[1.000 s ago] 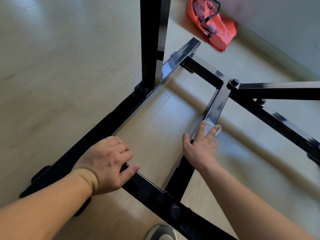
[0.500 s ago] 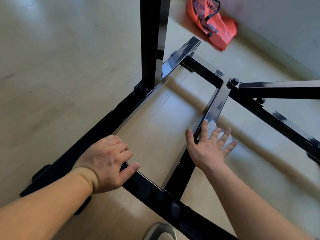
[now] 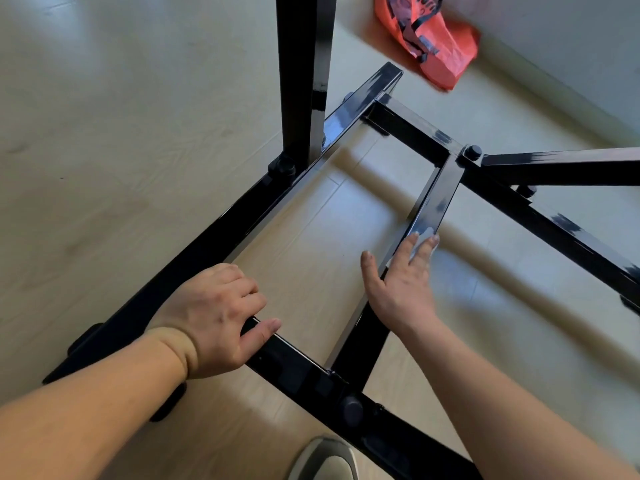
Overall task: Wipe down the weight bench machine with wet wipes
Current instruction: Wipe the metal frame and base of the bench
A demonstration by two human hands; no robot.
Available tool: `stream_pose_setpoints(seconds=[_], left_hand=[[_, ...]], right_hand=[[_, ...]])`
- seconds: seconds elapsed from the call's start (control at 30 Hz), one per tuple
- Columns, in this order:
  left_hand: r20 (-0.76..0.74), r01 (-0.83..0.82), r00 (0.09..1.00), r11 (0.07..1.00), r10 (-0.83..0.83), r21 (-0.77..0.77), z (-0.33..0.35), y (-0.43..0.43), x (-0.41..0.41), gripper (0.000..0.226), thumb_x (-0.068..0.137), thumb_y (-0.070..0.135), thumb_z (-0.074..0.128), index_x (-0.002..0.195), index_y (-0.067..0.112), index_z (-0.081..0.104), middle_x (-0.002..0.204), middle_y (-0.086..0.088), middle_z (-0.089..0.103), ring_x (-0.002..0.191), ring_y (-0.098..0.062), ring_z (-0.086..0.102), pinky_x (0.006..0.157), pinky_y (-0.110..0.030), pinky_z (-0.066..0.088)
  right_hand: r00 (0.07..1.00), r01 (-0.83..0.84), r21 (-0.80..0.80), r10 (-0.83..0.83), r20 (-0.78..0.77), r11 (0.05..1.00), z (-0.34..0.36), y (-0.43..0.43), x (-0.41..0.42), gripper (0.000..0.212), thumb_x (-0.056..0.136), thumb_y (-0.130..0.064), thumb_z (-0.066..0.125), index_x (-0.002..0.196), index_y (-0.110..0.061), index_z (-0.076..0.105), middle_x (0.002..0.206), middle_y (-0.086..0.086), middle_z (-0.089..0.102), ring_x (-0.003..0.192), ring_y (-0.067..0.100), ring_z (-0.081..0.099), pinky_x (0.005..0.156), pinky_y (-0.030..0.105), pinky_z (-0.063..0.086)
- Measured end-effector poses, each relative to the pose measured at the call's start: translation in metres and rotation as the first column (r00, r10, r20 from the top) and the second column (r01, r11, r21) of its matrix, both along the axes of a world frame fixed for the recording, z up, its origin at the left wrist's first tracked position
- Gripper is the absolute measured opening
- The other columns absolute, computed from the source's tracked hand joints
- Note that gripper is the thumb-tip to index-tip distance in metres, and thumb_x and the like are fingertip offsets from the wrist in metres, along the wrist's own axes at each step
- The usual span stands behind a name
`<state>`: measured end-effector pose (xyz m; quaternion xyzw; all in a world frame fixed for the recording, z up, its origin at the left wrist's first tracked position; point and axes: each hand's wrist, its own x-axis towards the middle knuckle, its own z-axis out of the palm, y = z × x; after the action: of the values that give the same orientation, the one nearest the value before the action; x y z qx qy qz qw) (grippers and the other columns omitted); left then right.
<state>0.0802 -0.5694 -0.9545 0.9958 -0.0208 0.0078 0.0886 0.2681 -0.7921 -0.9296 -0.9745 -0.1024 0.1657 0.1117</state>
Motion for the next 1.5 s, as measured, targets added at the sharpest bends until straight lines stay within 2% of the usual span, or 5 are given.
stream_pose_setpoints(seconds=[0.77, 1.1, 1.23, 1.37, 1.5], left_hand=[[-0.091, -0.010, 0.996, 1.000, 0.010, -0.002, 0.011, -0.004, 0.001, 0.066, 0.102, 0.065, 0.023, 0.112, 0.023, 0.073, 0.107, 0.004, 0.071, 0.103, -0.021, 0.059, 0.103, -0.039, 0.043], [-0.282, -0.090, 0.959, 0.984, 0.043, -0.156, 0.027, -0.005, 0.001, 0.071, 0.104, 0.062, 0.031, 0.164, 0.028, 0.019, 0.171, 0.011, 0.012, 0.157, -0.011, 0.008, 0.129, -0.033, 0.004], [-0.167, -0.331, 0.944, 0.798, 0.285, -0.504, 0.036, 0.010, -0.019, 0.059, 0.103, 0.041, 0.050, 0.159, 0.031, 0.034, 0.169, 0.017, 0.015, 0.156, -0.009, 0.012, 0.128, -0.034, 0.015], [-0.147, -0.466, 0.884, 0.811, 0.443, -0.354, 0.037, 0.033, -0.052, 0.076, 0.095, 0.060, 0.028, 0.161, 0.024, 0.028, 0.170, 0.006, 0.016, 0.157, -0.013, 0.010, 0.123, -0.021, -0.003], [-0.301, -0.610, 0.787, 0.612, 0.538, -0.503, 0.029, 0.036, -0.081, 0.066, 0.106, 0.047, 0.042, 0.164, 0.026, 0.017, 0.171, 0.011, 0.009, 0.157, -0.006, 0.005, 0.119, -0.018, 0.000]], right_hand=[[0.980, -0.179, -0.207, 0.156, -0.125, 0.962, 0.021, 0.019, -0.074, 0.094, 0.099, -0.072, 0.004, 0.160, -0.005, -0.018, 0.165, 0.013, -0.035, 0.150, 0.025, -0.039, 0.124, 0.043, -0.021], [0.954, -0.293, 0.208, 0.300, -0.002, 0.933, 0.035, 0.042, -0.139, 0.060, 0.106, -0.031, 0.032, 0.160, -0.006, 0.024, 0.172, 0.006, 0.014, 0.159, 0.014, 0.005, 0.128, 0.028, -0.002], [0.989, -0.127, 0.507, 0.146, 0.003, 0.853, 0.053, 0.058, -0.138, 0.059, 0.103, -0.028, 0.053, 0.159, -0.021, 0.038, 0.162, -0.004, 0.042, 0.138, -0.004, 0.037, 0.119, 0.013, 0.020], [0.995, 0.081, 0.684, -0.018, -0.099, 0.725, 0.056, 0.080, -0.138, 0.054, 0.099, -0.030, 0.066, 0.151, -0.026, 0.051, 0.143, -0.016, 0.060, 0.118, -0.019, 0.049, 0.091, -0.008, 0.026], [0.959, -0.281, 0.562, 0.237, 0.153, 0.777, 0.055, 0.104, -0.140, 0.058, 0.103, -0.023, 0.057, 0.158, -0.024, 0.039, 0.151, -0.012, 0.053, 0.134, -0.004, 0.046, 0.093, -0.008, 0.025]])
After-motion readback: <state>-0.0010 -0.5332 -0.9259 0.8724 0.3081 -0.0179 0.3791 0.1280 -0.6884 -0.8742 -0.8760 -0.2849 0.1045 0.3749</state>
